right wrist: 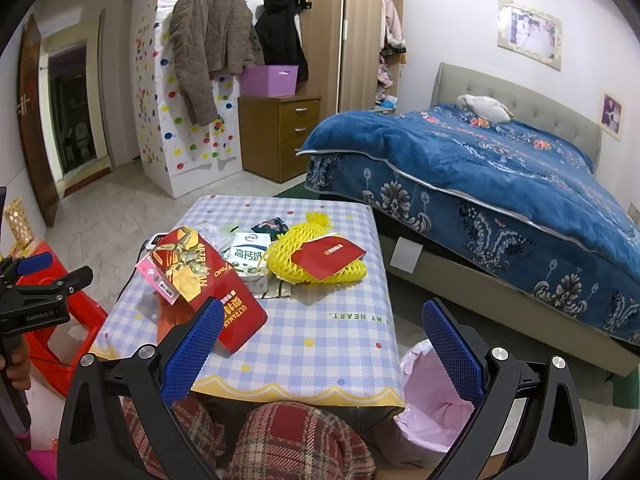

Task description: Collect trash

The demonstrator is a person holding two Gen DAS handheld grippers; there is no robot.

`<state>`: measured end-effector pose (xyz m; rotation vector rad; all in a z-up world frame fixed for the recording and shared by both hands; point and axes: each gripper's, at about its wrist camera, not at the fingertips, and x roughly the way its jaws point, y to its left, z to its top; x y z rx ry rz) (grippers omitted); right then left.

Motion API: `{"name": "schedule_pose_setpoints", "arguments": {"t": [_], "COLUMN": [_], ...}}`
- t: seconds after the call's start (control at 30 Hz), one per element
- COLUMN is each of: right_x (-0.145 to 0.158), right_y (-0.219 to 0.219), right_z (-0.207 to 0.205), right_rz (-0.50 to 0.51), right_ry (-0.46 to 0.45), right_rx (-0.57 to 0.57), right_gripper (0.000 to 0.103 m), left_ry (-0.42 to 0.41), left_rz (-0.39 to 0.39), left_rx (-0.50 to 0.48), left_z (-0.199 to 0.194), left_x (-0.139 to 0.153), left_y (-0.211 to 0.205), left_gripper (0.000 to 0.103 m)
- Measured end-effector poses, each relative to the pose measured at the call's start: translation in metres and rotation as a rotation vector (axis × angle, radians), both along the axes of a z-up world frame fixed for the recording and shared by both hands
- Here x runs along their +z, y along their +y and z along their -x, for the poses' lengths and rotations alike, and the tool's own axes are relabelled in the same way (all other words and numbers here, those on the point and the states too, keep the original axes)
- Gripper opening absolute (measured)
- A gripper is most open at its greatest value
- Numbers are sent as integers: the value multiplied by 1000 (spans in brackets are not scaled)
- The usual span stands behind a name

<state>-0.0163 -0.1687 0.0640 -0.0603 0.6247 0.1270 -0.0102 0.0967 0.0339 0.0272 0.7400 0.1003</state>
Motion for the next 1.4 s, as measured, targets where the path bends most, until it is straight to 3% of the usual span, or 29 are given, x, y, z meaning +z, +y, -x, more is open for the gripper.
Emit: {"name": "schedule_pose_setpoints", "arguments": {"t": [0.67,0.87,1.03,1.13,1.27,1.4], "right_x": [-4,-21,-32,-43,-64,-81], "right_y": [0,12,32,46,67,86], "right_z": [0,-11,-22,-31,-43,-52], "right_rz": [16,-6,-60,-27,92,128], "right_ry": [-11,-22,-58,-15,29,54], "right_rx": [10,77,158,195,179,249], "right_gripper": [97,98,98,98,97,93], "left_ry": [7,37,68,72,80,96], "left_rz": [-5,-28,9,10,19,26], "left_rx": [9,39,41,26,36,37], "left_z": [-1,-5,-15,-18,-25,-34], "left_x": [-3,-21,-36,-43,-51,-60], "left_y": [1,12,27,30,35,40], "left_gripper": [96,96,96,96,96,96]}}
